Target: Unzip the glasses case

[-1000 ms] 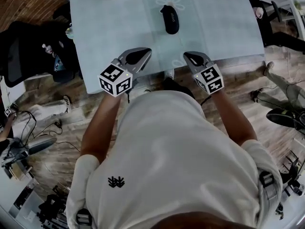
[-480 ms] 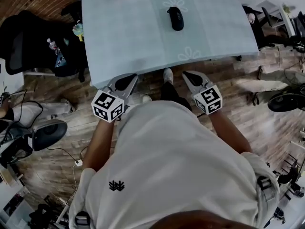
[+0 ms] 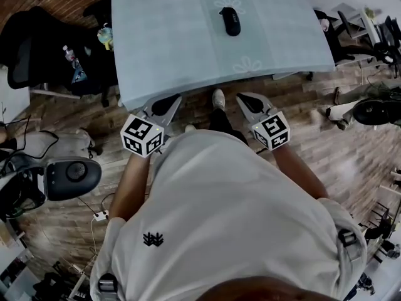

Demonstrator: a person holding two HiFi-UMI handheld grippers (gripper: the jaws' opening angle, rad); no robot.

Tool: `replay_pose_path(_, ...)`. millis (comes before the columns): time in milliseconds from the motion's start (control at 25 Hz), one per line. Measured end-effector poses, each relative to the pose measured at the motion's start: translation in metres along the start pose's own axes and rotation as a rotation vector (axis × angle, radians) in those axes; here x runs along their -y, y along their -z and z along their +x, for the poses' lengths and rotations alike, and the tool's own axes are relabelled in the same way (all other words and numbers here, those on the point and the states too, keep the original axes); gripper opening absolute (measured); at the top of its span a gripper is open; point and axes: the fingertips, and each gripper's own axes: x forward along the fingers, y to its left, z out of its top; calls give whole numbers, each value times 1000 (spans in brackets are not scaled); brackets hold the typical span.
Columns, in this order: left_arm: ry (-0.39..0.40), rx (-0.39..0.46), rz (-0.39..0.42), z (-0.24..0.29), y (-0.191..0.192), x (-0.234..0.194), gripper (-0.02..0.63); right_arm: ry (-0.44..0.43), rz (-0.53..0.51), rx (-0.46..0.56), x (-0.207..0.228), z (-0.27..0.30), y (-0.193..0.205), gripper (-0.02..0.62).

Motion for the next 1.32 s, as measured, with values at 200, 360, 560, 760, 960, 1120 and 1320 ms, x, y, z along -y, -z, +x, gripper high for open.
replay_pose_path(200,6,-12,6,-4,4,0,55,12,-2,17,-5,-5,-4,0)
replay_pose_path(360,8,-4,14,-6,3,1,55,15,-8,17,-9,-6,-3,0)
replay_pose_path(560,2,-2,11,-11,5,0,55,0,-21,20,-16,-3,-7,0)
replay_pose_path(760,-18,-4,-6,-21,11,2,55,-25,-35,14,-24,-3,-10,0)
replay_pose_path(960,-30,-14,-26,-27,19,-3,55,-52,-48,1,-30,7,-10,0)
replay_pose_path(1120,-26,-21,-29,-26,22,-8,55,-59,-60,-6,-32,11,-10,0)
replay_pose_path(1320,-46,-29,-35,-33,27,-18,55,-90,-69,-3,-39,26,-10,0)
